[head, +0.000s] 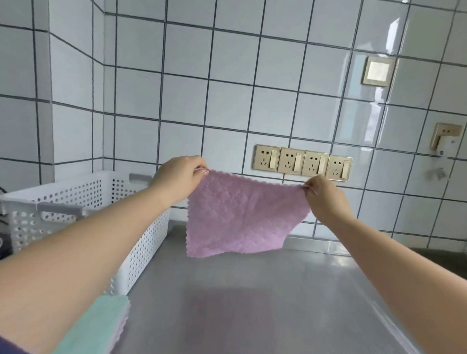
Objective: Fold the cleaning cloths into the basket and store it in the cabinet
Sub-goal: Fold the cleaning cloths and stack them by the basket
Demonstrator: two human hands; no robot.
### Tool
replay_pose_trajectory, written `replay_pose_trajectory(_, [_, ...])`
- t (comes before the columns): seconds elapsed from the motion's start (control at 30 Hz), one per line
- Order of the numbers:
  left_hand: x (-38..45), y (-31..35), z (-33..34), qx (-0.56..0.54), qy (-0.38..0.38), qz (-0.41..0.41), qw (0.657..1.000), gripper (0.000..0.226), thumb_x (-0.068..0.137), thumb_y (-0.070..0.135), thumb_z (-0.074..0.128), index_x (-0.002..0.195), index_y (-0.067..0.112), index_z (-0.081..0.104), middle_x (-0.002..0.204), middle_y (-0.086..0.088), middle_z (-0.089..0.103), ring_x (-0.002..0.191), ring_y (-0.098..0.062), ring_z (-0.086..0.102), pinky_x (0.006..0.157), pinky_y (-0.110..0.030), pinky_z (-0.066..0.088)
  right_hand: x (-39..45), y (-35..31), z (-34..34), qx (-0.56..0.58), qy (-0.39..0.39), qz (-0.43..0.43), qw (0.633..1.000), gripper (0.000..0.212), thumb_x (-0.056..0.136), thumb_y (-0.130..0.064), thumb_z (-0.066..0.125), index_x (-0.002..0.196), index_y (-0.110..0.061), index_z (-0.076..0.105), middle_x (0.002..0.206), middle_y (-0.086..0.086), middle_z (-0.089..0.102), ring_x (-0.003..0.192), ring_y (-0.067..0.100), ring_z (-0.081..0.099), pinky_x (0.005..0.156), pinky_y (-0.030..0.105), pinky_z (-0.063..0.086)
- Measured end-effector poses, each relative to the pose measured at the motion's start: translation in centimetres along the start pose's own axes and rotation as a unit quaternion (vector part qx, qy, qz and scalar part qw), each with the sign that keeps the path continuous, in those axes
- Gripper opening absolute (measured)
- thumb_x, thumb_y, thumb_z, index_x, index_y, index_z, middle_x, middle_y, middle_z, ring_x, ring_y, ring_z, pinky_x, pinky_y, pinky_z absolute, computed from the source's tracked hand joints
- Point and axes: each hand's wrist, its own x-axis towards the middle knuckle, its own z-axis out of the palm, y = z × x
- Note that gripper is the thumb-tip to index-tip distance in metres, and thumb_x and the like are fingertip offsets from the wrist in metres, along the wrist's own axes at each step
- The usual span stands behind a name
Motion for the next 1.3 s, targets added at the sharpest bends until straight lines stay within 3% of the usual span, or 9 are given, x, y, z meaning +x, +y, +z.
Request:
replay_pose_trajectory(0.17, [-9.3, -0.5, 0.0, -0.094, -0.152, -0.03, 0.983, 0.016, 0.094, 0.021, 0.052, 0.102, 0.018, 0.065, 0.103, 0.004, 0.067, 0.098, -0.014, 0.06, 0.087, -0.028, 0.045, -8.5, 3.0, 0.3, -0.01, -0.104, 0.006, 0.994, 0.018, 0.094, -0.022, 0.046, 0.106, -0.018, 0.059, 0.098, 0.003, 0.063, 0.085, 0.024, 0.052, 0.066, 0.03, 0.036])
replay_pose_trajectory(0.37, [-21.2, -0.2, 1.5, -0.134, -0.288, -0.057, 0.946, 0.012, 0.096, 0.022, 0.05, 0.09, 0.031, 0.055, 0.088, 0.017, 0.057, 0.083, 0.0, 0.054, 0.07, -0.004, 0.035, -20.0, 5.9, 0.9, 0.003, -0.248, 0.044, 0.968, 0.013, 0.091, -0.019, 0.045, 0.086, -0.027, 0.052, 0.084, 0.001, 0.062, 0.076, 0.021, 0.055, 0.055, 0.023, 0.04])
replay_pose_trajectory(0.47, [-24.4, 0.3, 1.8, -0.134, -0.339, -0.072, 0.928, 0.009, 0.097, 0.023, 0.047, 0.093, 0.028, 0.053, 0.084, 0.013, 0.058, 0.076, 0.004, 0.053, 0.071, -0.011, 0.04, -23.6, 6.8, 0.9, 0.0, -0.288, 0.046, 0.956, 0.015, 0.092, -0.02, 0.046, 0.081, -0.03, 0.048, 0.081, -0.004, 0.059, 0.073, 0.016, 0.054, 0.054, 0.019, 0.037])
replay_pose_trajectory(0.67, [-26.2, 0.3, 1.4, -0.144, -0.363, -0.118, 0.913, 0.009, 0.093, 0.029, 0.055, 0.086, 0.031, 0.058, 0.1, 0.005, 0.067, 0.101, -0.011, 0.06, 0.097, -0.031, 0.045, -26.1, 7.2, 0.6, 0.007, -0.286, 0.047, 0.957, 0.01, 0.091, -0.019, 0.052, 0.088, -0.028, 0.054, 0.09, -0.003, 0.065, 0.081, 0.016, 0.058, 0.062, 0.022, 0.04])
replay_pose_trajectory(0.8, [-26.8, 0.6, 0.8, -0.13, -0.44, -0.11, 0.882, 0.009, 0.092, 0.031, 0.056, 0.089, 0.026, 0.063, 0.098, 0.0, 0.068, 0.086, -0.015, 0.061, 0.081, -0.026, 0.046, -26.5, 7.1, 0.1, -0.012, -0.335, 0.036, 0.941, 0.021, 0.089, -0.021, 0.055, 0.076, -0.038, 0.053, 0.081, -0.012, 0.066, 0.076, 0.011, 0.058, 0.063, 0.018, 0.042])
replay_pose_trajectory(0.9, [-26.5, 0.2, 0.8, -0.147, -0.408, -0.128, 0.892, 0.012, 0.092, 0.029, 0.056, 0.096, 0.021, 0.064, 0.105, -0.005, 0.069, 0.098, -0.018, 0.064, 0.088, -0.031, 0.048, -26.0, 7.2, 0.0, -0.011, -0.327, 0.033, 0.944, 0.023, 0.089, -0.022, 0.057, 0.074, -0.039, 0.053, 0.074, -0.015, 0.063, 0.07, 0.006, 0.057, 0.061, 0.016, 0.04])
replay_pose_trajectory(1.0, [-25.5, -0.1, 1.4, -0.139, -0.323, -0.139, 0.926, 0.01, 0.092, 0.025, 0.057, 0.098, 0.019, 0.063, 0.098, 0.002, 0.067, 0.081, 0.003, 0.058, 0.074, -0.019, 0.045, -24.7, 7.6, 0.5, 0.013, -0.279, 0.042, 0.959, 0.013, 0.089, -0.024, 0.059, 0.08, -0.032, 0.058, 0.068, -0.017, 0.06, 0.065, 0.003, 0.053, 0.055, 0.013, 0.038])
replay_pose_trajectory(1.13, [-23.7, -0.3, 3.2, -0.109, -0.279, -0.149, 0.942, 0.012, 0.092, 0.023, 0.056, 0.098, 0.016, 0.064, 0.092, 0.001, 0.067, 0.086, -0.016, 0.062, 0.076, -0.026, 0.046, -22.6, 8.2, 2.3, 0.028, -0.248, 0.064, 0.966, 0.004, 0.088, -0.025, 0.062, 0.085, -0.024, 0.061, 0.081, -0.004, 0.065, 0.079, 0.016, 0.058, 0.06, 0.022, 0.04])
replay_pose_trajectory(1.3, [-21.8, -1.0, 6.6, -0.088, -0.267, -0.169, 0.945, 0.009, 0.091, 0.019, 0.057, 0.096, 0.013, 0.063, 0.09, 0.003, 0.061, 0.083, -0.012, 0.055, 0.067, -0.023, 0.038, -20.5, 9.5, 5.0, 0.005, -0.257, 0.08, 0.963, 0.004, 0.088, -0.026, 0.062, 0.084, -0.024, 0.062, 0.08, -0.004, 0.063, 0.081, 0.018, 0.057, 0.067, 0.023, 0.036])
